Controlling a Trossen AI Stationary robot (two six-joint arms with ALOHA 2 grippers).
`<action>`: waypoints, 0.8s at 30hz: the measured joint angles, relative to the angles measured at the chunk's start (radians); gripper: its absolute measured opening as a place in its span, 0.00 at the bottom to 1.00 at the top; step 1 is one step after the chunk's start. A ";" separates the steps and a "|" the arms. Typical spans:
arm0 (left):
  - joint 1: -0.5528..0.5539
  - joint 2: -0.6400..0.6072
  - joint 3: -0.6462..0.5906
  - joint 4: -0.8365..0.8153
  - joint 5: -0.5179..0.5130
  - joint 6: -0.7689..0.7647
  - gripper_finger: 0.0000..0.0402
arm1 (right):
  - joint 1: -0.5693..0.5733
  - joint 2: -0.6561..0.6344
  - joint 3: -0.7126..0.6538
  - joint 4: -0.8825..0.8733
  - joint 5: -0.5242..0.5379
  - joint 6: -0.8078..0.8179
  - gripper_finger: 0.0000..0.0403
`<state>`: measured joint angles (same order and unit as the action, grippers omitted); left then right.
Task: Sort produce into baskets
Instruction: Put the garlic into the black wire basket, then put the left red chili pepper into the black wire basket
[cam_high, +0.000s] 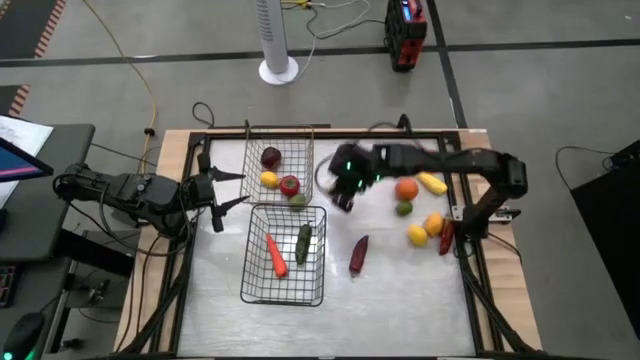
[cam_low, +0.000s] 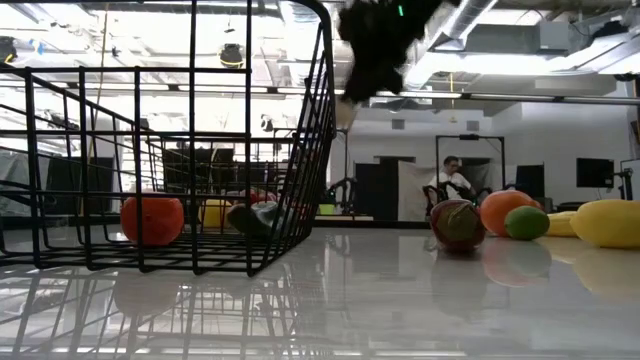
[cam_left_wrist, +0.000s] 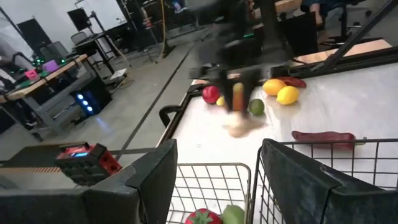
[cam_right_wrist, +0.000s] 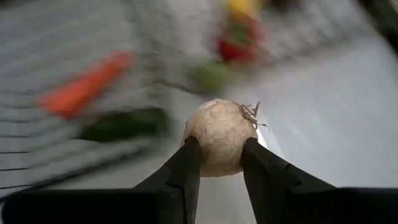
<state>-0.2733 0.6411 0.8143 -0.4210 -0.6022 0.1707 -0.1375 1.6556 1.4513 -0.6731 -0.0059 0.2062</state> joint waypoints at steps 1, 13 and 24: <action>0.000 0.000 0.000 0.000 0.000 0.000 0.56 | 0.038 0.000 0.000 0.036 0.000 -0.009 0.34; 0.000 0.000 0.000 0.013 0.000 0.002 0.56 | 0.256 0.015 -0.001 0.205 0.052 -0.113 0.45; 0.000 0.000 0.000 0.007 0.001 -0.006 0.56 | 0.247 0.097 0.054 -0.038 0.053 -0.090 0.78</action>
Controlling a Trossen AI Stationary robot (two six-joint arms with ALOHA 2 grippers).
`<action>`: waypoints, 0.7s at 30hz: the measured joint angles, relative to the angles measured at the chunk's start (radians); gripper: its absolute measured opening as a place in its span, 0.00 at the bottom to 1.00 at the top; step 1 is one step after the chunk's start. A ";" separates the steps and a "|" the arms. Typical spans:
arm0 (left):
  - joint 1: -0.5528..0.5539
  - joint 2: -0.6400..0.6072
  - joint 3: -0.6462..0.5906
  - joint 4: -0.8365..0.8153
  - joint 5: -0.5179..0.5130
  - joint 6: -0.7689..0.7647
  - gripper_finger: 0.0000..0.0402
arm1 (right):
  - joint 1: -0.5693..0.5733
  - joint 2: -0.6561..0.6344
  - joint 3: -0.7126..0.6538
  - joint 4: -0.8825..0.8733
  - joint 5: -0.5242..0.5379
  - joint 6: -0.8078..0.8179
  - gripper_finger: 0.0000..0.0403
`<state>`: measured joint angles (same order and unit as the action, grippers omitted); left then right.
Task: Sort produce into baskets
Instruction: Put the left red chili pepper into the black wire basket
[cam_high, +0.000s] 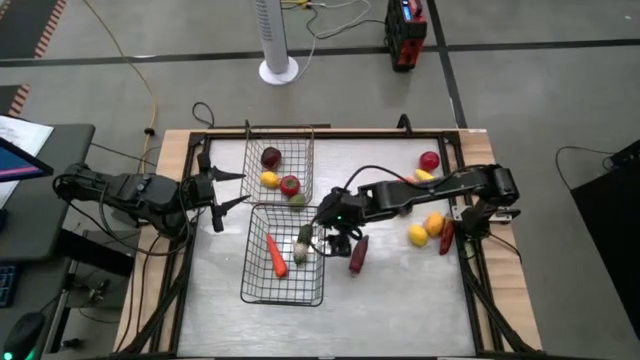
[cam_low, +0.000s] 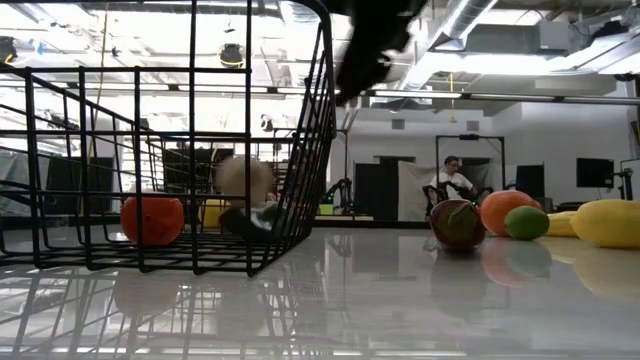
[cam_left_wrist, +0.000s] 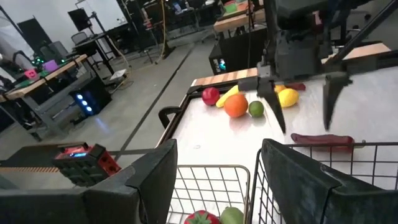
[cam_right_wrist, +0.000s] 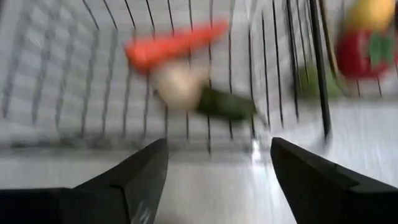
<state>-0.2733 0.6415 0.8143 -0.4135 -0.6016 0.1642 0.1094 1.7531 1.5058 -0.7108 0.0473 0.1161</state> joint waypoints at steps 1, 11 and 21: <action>0.000 0.000 0.000 0.000 0.000 0.000 0.56 | 0.000 0.000 0.022 -0.078 0.001 0.000 0.78; 0.000 0.000 0.000 -0.007 0.000 -0.011 0.56 | 0.098 0.003 -0.056 -0.320 0.007 -0.124 0.73; 0.000 0.000 0.000 -0.023 -0.004 -0.034 0.56 | 0.192 0.022 -0.077 -0.228 0.054 -0.122 0.77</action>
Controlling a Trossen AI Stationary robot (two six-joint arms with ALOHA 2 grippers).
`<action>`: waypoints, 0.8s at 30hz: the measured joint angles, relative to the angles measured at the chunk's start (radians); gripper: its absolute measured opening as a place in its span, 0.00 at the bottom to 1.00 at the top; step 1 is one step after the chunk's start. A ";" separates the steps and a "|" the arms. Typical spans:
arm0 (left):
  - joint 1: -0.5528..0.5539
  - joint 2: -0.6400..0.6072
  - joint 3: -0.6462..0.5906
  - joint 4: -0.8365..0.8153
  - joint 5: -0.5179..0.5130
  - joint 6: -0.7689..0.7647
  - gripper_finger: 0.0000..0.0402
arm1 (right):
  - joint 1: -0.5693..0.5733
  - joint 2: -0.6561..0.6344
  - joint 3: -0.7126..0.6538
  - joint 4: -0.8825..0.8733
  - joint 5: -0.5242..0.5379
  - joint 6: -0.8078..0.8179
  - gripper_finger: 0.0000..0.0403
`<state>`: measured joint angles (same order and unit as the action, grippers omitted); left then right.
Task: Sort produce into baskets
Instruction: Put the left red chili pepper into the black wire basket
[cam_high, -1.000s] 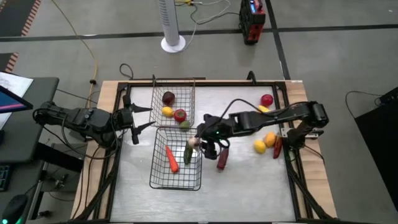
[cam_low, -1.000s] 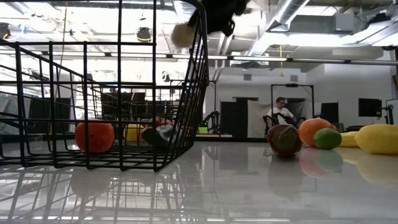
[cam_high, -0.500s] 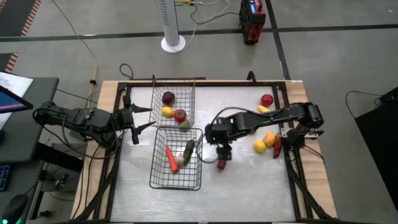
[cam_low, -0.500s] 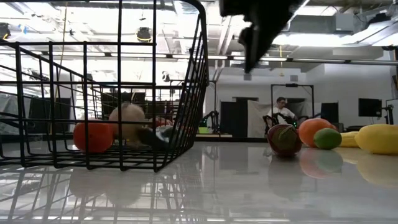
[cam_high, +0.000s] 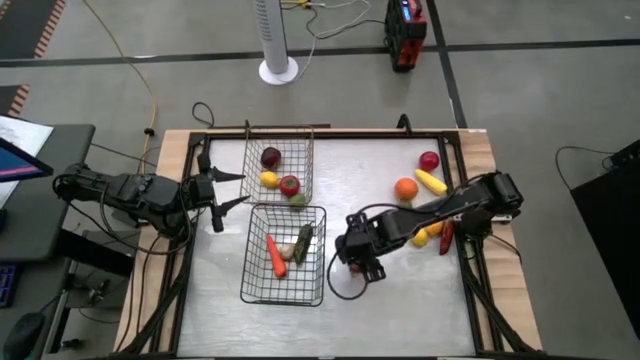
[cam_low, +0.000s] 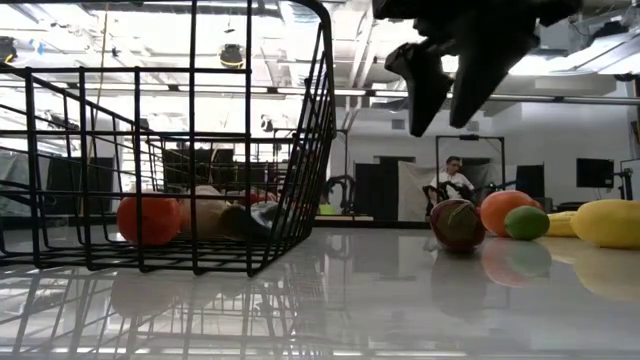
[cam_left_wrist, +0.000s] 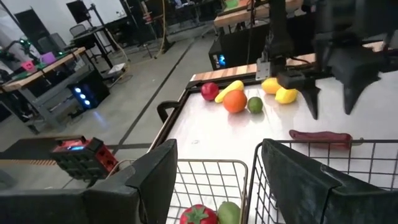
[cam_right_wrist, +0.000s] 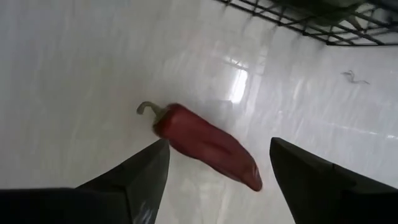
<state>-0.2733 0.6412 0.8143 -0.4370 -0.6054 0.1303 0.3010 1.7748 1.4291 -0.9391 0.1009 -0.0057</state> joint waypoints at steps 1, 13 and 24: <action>0.000 0.000 0.000 0.000 -0.005 0.001 0.56 | 0.010 0.011 0.003 0.000 0.003 -0.009 0.78; 0.000 0.000 0.000 -0.001 -0.011 0.003 0.56 | 0.050 0.179 0.037 -0.047 0.033 -0.263 0.89; 0.000 0.000 0.000 -0.018 -0.009 0.002 0.56 | 0.036 0.262 0.039 -0.044 0.032 -0.343 0.66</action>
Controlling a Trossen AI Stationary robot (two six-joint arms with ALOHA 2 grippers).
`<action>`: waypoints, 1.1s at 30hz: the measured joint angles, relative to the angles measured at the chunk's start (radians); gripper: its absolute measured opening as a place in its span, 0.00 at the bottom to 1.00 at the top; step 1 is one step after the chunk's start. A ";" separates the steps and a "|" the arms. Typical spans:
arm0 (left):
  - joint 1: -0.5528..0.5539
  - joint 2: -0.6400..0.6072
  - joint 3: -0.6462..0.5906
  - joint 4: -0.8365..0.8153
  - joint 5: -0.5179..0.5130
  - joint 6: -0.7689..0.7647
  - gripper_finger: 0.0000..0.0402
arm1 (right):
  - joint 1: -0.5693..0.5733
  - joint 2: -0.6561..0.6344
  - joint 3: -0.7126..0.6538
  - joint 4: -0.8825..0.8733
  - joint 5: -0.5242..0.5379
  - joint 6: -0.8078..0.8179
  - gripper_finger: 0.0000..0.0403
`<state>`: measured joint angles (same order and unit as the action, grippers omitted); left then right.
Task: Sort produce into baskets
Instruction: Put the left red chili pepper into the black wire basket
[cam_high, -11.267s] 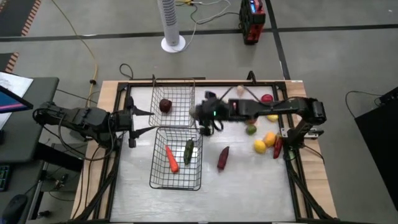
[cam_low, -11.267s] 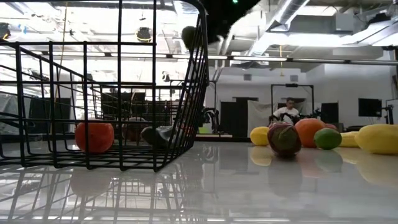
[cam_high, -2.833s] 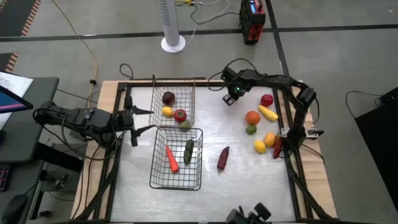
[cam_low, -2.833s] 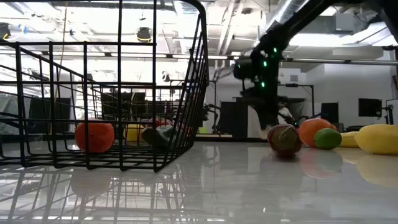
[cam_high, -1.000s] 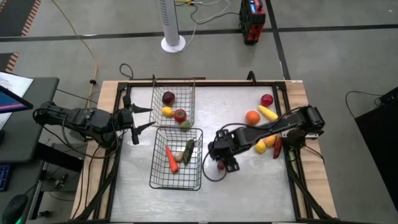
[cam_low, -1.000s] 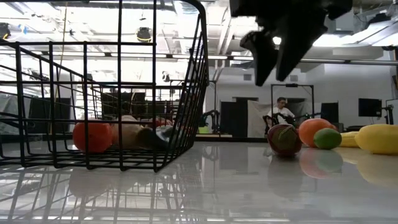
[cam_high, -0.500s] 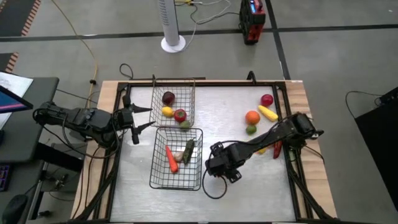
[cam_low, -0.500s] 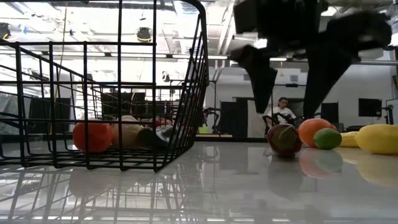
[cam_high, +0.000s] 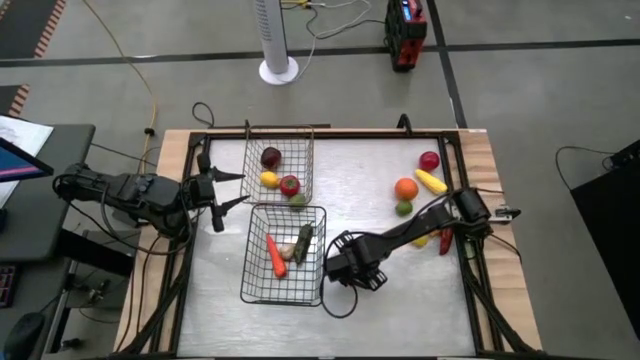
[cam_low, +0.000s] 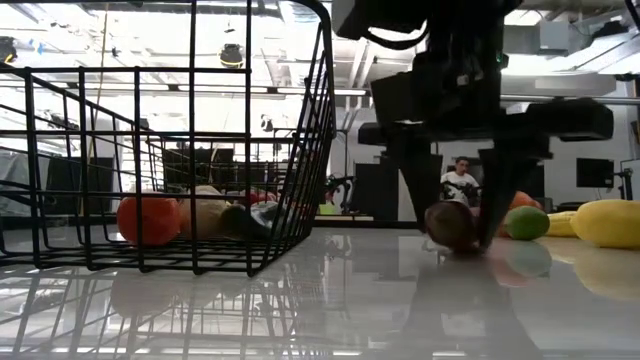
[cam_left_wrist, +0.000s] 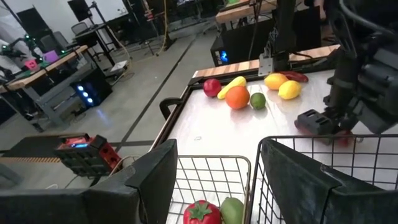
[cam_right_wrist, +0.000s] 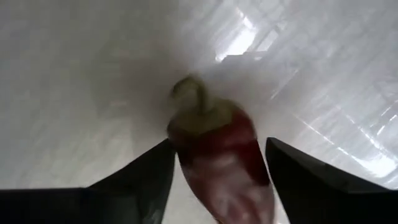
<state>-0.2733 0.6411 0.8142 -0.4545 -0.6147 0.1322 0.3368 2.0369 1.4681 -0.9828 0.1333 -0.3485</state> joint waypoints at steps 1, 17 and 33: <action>0.000 0.000 0.000 0.000 0.000 0.000 0.56 | -0.003 -0.006 0.000 -0.004 0.000 0.000 0.63; 0.000 0.000 0.000 0.043 -0.002 0.005 0.56 | -0.018 -0.129 0.283 -0.077 0.347 0.006 0.54; 0.000 0.000 0.000 0.031 -0.001 0.006 0.56 | -0.116 -0.085 0.323 0.471 0.075 0.068 0.68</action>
<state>-0.2733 0.6414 0.8139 -0.4234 -0.6155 0.1385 0.2205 1.9522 1.7913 -0.5115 0.2086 -0.2801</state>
